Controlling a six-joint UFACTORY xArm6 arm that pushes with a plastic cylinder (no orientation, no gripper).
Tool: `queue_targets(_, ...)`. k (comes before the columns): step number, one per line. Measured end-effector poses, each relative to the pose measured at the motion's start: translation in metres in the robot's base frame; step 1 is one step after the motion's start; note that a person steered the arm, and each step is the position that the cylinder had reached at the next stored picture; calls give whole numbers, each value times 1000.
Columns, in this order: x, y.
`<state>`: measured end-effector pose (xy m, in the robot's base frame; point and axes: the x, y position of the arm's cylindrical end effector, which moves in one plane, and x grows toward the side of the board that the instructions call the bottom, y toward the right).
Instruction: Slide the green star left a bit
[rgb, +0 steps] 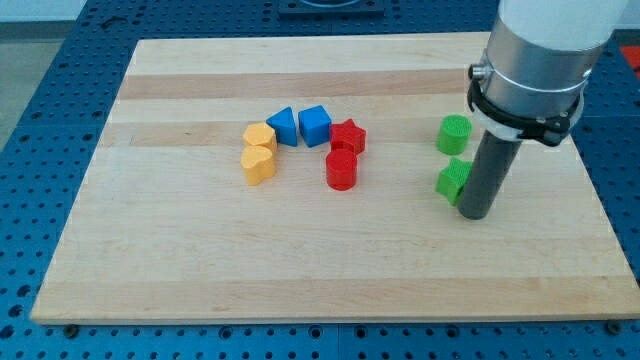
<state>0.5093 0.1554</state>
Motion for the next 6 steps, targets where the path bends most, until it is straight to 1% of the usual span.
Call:
queue_targets(1, -8, 37)
queue_targets(3, -15, 36)
queue_targets(6, -18, -41)
